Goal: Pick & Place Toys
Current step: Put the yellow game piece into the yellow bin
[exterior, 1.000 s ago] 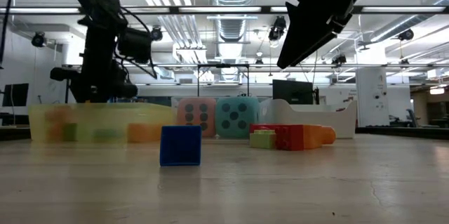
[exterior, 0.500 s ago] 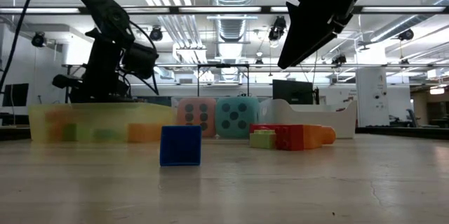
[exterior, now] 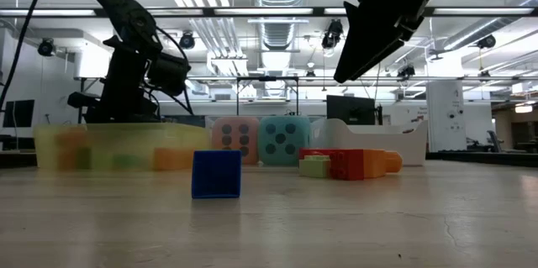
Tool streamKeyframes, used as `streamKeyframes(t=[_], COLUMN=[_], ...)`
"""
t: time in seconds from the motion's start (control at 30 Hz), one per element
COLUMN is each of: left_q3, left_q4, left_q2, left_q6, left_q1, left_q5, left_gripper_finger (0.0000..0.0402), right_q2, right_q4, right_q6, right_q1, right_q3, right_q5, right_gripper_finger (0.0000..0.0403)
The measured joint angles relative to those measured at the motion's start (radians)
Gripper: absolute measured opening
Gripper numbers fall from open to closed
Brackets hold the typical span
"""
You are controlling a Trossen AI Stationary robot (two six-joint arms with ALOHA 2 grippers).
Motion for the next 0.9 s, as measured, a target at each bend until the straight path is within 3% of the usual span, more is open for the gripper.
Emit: streamKeyframes(t=[0.47, 0.9], left_q3=[0.026, 0.103], left_q4=[-0.019, -0.068], left_q2=[0.000, -0.016], left_q6=[0.050, 0.117], left_q1=[0.003, 0.002], left_q5=[0.009, 0.017], left_gripper_finger=[0.0280, 0.0299], right_q2=[0.000, 0.000], right_q4=[0.000, -0.001], right_q6=[-0.004, -0.007], right_q1=[0.000, 0.000], right_q3=[0.000, 0.000], right_q5=[-0.004, -0.007], right_gripper_finger=[0.0337, 0.0337])
